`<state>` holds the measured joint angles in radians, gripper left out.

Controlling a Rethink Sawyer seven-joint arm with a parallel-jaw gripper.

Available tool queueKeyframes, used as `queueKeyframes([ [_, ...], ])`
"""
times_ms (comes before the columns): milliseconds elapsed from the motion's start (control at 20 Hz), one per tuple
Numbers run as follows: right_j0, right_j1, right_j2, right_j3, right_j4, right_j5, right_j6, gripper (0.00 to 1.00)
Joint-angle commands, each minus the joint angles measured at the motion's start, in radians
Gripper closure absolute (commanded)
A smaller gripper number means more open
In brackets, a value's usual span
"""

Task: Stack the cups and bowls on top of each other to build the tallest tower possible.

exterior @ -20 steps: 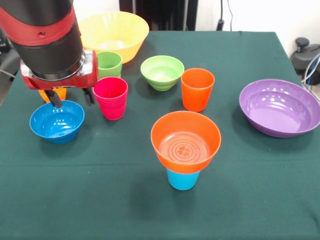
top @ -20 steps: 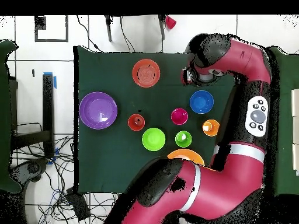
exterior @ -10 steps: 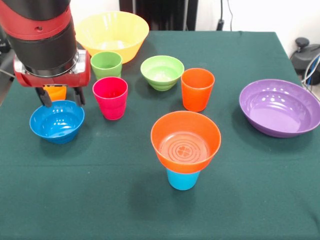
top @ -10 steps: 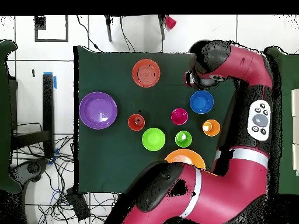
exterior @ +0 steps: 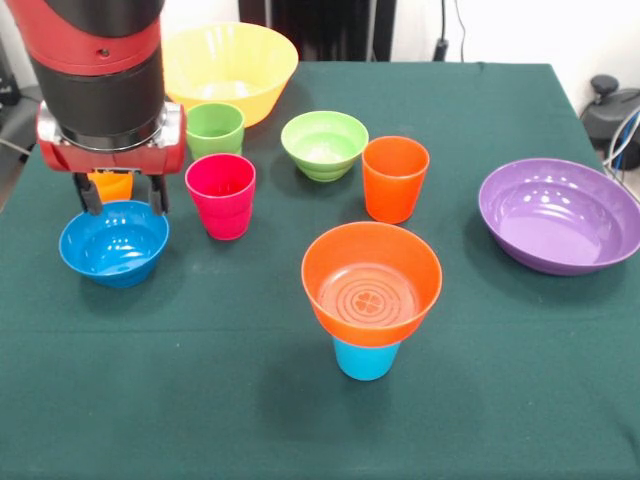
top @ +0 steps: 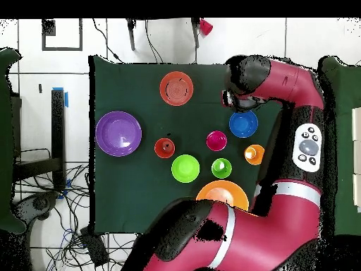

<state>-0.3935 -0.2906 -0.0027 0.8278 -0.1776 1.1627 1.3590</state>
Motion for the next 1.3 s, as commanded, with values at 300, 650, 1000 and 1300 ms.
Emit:
queueKeyframes([
  [300,0.08,-0.045,0.012,0.067,-0.022,0.053,0.05,0.0],
  [650,0.077,-0.091,0.018,0.132,0.007,0.044,0.049,0.0],
  [1000,0.065,-0.114,0.01,0.13,0.012,0.076,0.022,0.0],
  [1300,0.058,-0.13,0.016,0.156,0.02,0.067,0.003,0.0],
])
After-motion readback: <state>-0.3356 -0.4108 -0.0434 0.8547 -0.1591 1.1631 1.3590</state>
